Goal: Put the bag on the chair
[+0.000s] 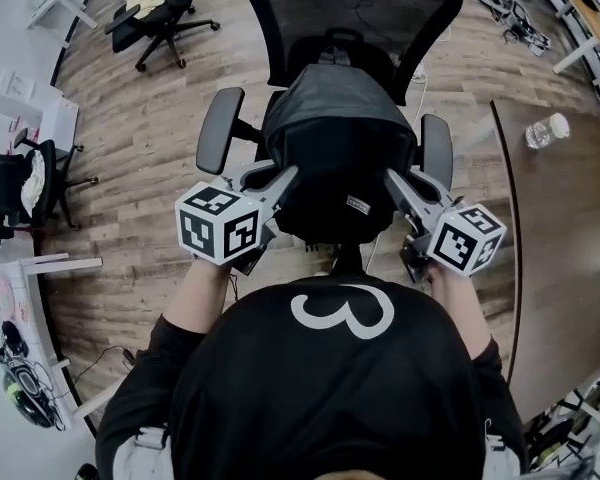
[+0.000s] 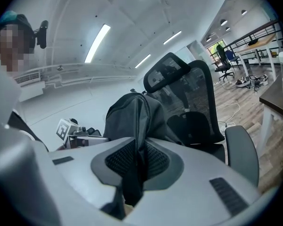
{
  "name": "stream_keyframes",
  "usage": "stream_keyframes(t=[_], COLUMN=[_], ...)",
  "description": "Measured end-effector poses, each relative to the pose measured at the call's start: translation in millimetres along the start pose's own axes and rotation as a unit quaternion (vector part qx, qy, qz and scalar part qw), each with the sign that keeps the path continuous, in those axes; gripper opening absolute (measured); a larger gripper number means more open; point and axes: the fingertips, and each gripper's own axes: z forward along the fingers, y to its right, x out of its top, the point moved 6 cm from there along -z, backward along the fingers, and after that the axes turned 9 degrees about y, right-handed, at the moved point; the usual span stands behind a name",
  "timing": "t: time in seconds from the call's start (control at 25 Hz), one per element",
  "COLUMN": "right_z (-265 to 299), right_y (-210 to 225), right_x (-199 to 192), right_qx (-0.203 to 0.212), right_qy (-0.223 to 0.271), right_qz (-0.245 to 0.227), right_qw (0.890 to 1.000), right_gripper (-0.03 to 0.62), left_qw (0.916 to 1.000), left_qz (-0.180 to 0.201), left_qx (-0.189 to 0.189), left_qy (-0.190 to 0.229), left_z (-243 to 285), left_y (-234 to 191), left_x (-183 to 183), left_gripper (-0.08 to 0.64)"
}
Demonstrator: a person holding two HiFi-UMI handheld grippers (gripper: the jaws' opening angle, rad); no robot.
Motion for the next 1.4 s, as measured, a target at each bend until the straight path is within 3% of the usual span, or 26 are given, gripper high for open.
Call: stream_keyframes(t=[0.88, 1.4], right_z=[81.7, 128.3], right_y=[85.8, 126.3], right_x=[28.8, 19.7], right_qx=[0.003, -0.003], right_qy=[-0.035, -0.065], right_qz=[0.006, 0.000], right_qw=[0.999, 0.998], right_gripper=[0.066, 0.066], left_qw=[0.9992, 0.9979], left_qz=[-0.021, -0.028], left_qx=[0.029, 0.049], left_qy=[-0.016, -0.032], left_z=[93.7, 134.6], left_y=[-63.9, -105.4], left_x=[28.3, 22.8], left_gripper=[0.043, 0.043])
